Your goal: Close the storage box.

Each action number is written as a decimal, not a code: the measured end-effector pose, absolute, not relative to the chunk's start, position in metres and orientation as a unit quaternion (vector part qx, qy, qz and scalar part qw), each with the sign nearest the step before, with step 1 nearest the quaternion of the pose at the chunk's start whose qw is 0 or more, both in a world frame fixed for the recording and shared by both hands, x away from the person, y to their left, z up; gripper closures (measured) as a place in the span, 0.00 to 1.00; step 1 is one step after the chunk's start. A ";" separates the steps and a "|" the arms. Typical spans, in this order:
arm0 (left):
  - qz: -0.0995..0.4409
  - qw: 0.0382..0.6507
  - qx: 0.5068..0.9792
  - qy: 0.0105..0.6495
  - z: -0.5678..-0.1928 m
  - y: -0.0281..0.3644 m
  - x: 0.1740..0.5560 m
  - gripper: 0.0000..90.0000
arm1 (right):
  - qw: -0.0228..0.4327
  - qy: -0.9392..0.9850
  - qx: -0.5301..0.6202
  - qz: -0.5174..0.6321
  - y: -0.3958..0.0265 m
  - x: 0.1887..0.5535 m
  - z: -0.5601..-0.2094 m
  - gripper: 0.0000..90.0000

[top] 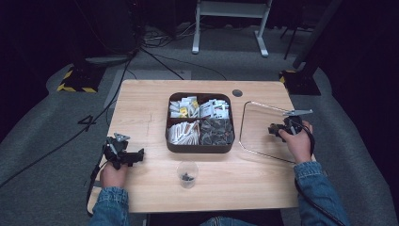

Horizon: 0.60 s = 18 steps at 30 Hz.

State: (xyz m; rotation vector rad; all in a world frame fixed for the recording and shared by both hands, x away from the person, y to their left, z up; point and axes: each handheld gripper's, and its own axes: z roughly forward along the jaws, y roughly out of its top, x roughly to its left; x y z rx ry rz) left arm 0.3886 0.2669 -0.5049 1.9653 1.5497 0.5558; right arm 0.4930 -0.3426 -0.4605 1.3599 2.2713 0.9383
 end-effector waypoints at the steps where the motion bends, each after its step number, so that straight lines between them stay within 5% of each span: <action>1: 0.208 0.285 0.735 0.580 -0.505 0.267 0.389 0.00 | 0.166 0.796 0.477 0.333 -0.343 0.492 -0.459 0.65; 18: 0.208 0.285 0.736 0.578 -0.505 0.266 0.391 0.00 | 0.181 0.790 0.455 0.368 -0.342 0.477 -0.424 0.65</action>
